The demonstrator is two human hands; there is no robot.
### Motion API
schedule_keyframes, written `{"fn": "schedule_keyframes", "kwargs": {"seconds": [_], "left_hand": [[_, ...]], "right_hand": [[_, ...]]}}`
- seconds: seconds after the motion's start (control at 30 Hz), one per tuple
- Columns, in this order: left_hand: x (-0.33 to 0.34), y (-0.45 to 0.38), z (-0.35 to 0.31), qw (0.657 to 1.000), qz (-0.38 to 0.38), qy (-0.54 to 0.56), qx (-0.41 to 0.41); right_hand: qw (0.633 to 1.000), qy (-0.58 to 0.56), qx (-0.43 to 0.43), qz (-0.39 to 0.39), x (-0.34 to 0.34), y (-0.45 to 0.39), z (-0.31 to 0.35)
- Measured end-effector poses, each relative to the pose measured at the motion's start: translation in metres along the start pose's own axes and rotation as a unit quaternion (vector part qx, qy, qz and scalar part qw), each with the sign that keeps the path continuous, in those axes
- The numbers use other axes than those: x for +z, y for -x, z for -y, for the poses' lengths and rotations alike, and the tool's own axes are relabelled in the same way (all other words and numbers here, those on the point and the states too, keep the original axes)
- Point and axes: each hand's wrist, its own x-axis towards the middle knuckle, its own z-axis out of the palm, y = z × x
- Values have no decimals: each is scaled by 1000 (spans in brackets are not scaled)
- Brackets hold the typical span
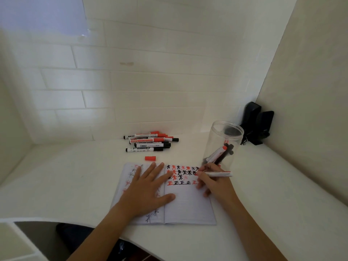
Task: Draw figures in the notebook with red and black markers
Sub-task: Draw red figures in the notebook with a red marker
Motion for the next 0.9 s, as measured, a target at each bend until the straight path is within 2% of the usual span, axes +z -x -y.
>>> {"fn": "schedule_keyframes", "kwargs": {"seconds": [0.33, 0.5, 0.63, 0.9], "left_hand": [[0, -1, 1, 1000, 7, -6, 6], [-1, 0, 1, 1000, 4, -4, 6], [-2, -1, 0, 1000, 3, 7, 4], [-1, -1, 1, 1000, 6, 0, 1]], "right_hand": [[998, 1, 5, -63, -20, -16, -7], [999, 4, 11, -40, -15, -6, 2], [997, 73, 19, 7, -6, 3, 3], [991, 105, 61, -49, -4, 4, 4]]}}
